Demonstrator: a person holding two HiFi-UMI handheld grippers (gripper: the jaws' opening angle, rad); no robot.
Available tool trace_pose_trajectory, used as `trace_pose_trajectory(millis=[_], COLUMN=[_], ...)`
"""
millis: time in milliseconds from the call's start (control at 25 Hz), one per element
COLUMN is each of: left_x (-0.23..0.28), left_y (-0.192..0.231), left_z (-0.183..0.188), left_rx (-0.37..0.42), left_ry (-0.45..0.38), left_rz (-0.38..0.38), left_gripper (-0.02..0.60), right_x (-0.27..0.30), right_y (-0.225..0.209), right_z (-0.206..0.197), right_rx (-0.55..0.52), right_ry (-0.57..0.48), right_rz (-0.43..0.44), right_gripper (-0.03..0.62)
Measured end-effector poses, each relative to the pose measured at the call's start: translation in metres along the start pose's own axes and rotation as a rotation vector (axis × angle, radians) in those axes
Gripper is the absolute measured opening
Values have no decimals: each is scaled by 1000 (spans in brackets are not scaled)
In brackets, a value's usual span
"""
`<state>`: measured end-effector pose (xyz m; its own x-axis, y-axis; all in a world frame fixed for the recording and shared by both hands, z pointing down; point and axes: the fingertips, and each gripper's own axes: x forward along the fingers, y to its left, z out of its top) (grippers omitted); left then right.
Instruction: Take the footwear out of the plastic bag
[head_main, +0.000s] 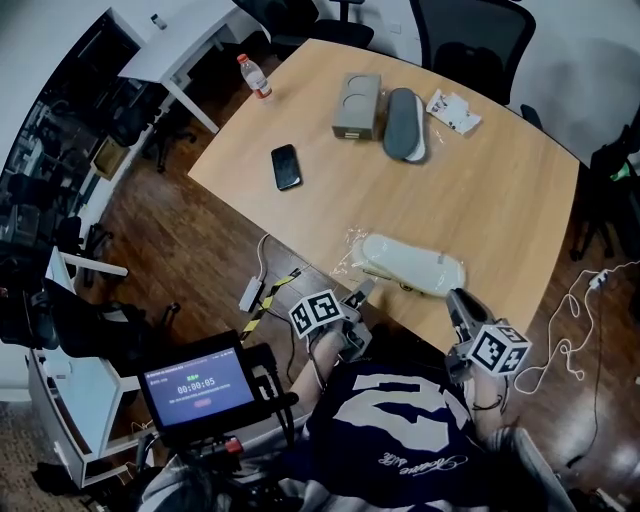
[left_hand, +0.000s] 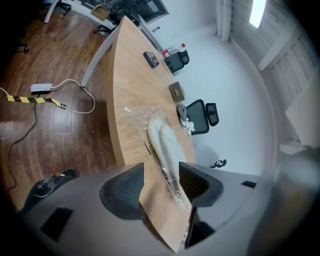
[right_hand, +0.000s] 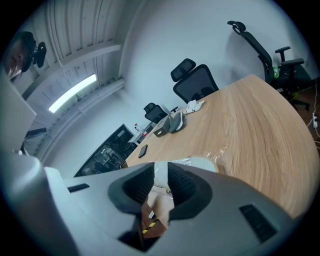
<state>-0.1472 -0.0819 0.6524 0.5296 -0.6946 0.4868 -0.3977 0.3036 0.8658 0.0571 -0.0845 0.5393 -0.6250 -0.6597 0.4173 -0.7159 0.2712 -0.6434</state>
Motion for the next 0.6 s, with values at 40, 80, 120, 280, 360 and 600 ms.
trace_pose_trajectory(millis=[40,80,120,280,360,600], left_x=[0,1,2,6,7,22], left_y=[0,1,3,7,7,3], left_z=[-3,-6,-6,8,14,21], left_rx=[-21,-52,-86,-136,-97,-72], left_ry=[9,14,11,-47,-56,-59], left_rz=[-11,-24,-35,-41,-17,-11], left_gripper=[209,209,209,209,209,207], right_x=[1,2,3,7,8,4], right_y=[-2,-4,-7,-12,-16,-48], right_z=[2,3,3,5,7,-3], right_rx=[4,7,7,3,-2,-18], right_ry=[1,4,8,22,25,85], right_rz=[6,11,14,20,14,-37], right_gripper=[69,69,69,69,69,92])
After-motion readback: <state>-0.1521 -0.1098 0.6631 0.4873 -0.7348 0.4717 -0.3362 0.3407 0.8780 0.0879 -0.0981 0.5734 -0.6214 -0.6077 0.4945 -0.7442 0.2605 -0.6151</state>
